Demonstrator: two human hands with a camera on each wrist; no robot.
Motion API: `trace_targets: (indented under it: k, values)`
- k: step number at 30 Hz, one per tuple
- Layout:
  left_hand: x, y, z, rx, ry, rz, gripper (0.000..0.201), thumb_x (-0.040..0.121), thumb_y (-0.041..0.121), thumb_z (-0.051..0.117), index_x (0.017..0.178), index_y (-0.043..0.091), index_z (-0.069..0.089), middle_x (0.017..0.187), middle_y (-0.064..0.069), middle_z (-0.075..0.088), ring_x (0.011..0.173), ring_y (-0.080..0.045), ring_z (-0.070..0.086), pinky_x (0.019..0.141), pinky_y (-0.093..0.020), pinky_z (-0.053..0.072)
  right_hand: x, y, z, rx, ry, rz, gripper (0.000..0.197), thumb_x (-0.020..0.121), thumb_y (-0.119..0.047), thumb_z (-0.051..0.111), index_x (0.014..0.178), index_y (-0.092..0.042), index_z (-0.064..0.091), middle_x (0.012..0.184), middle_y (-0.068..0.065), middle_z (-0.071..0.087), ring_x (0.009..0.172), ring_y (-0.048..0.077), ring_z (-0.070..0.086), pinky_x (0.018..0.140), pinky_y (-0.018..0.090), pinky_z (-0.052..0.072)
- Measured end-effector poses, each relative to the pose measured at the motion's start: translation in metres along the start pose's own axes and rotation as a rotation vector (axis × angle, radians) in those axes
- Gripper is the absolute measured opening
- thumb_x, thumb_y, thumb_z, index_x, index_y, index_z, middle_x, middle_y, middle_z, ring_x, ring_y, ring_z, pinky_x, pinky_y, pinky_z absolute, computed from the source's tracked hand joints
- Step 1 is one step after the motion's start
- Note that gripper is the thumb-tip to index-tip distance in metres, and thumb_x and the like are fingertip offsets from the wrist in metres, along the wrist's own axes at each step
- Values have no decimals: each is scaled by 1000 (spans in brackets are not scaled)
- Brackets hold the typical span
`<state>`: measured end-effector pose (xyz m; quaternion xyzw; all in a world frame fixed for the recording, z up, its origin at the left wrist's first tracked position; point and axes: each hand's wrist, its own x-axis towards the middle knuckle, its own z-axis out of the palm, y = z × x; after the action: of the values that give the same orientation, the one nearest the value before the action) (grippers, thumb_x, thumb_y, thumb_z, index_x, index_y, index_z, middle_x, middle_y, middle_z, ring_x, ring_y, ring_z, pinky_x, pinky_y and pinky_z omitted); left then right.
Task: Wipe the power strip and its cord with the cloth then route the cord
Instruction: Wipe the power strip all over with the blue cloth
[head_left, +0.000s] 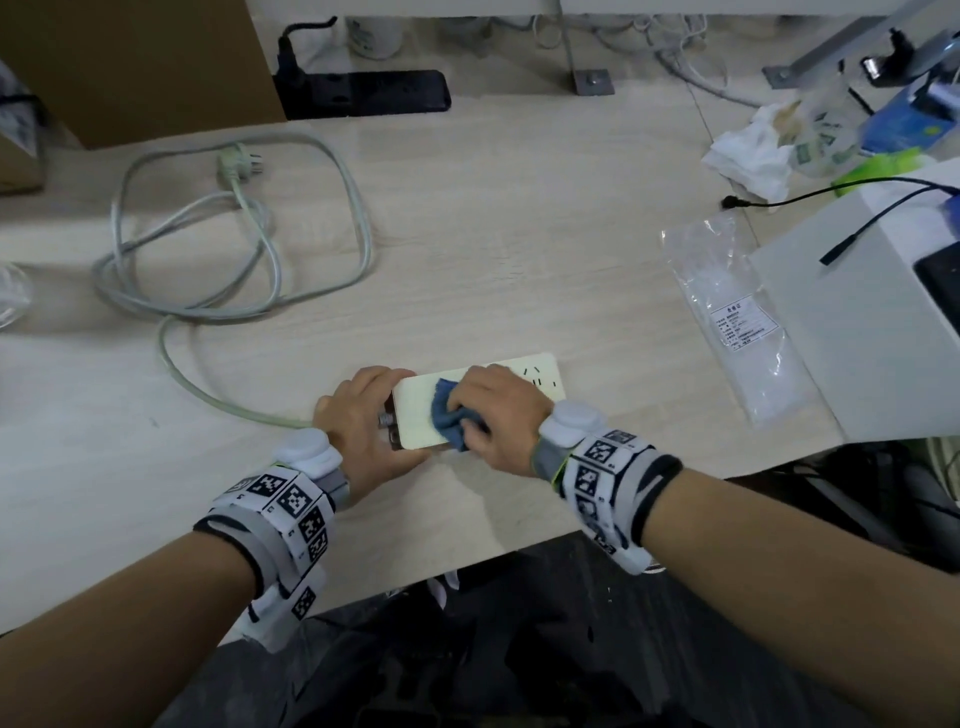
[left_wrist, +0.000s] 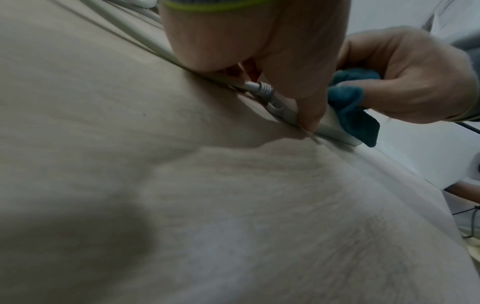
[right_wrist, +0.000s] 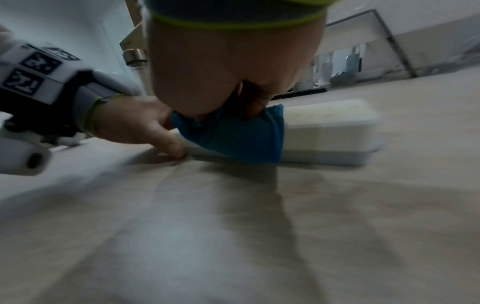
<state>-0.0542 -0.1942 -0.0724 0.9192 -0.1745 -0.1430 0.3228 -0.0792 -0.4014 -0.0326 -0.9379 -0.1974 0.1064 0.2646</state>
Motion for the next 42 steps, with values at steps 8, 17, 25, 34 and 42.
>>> trace_targets:
  k: [8, 17, 25, 34, 42]
  values:
    - [-1, -1, -2, 17, -22, -2, 73, 57, 66, 61, 122, 38, 46, 120, 12, 51, 101, -13, 50, 81, -33, 32, -34, 57, -53, -51, 85, 344, 7, 79, -4, 63, 77, -10, 64, 81, 1, 57, 77, 28, 57, 65, 27, 35]
    - [0, -1, -2, 12, -18, 0, 72, 58, 64, 63, 122, 38, 46, 120, 12, 50, 103, -13, 49, 82, -34, 33, -25, 30, -16, 5, 69, 275, 1, 78, -4, 61, 79, -4, 61, 83, 12, 59, 79, 29, 54, 66, 27, 33]
    - [-1, -3, -1, 30, -19, 11, 69, 62, 57, 72, 122, 41, 43, 120, 14, 48, 103, -12, 49, 82, -35, 33, -31, 39, -17, -46, 216, 347, 8, 78, -4, 59, 71, -5, 55, 78, 9, 55, 73, 27, 50, 60, 39, 45]
    - [-2, -6, 7, -35, 63, 21, 65, 58, 53, 64, 119, 42, 47, 117, 14, 53, 98, -16, 56, 78, -33, 34, 17, -52, 29, 57, 98, 75, 13, 61, 3, 72, 69, 2, 62, 70, 18, 60, 60, 32, 57, 59, 30, 36]
    - [0, -1, -3, 4, -61, -20, 70, 60, 62, 68, 122, 44, 42, 119, 19, 48, 100, -9, 49, 85, -35, 35, -26, 41, -28, -38, 151, 459, 5, 83, -8, 60, 86, -4, 61, 89, 13, 59, 84, 31, 57, 67, 26, 33]
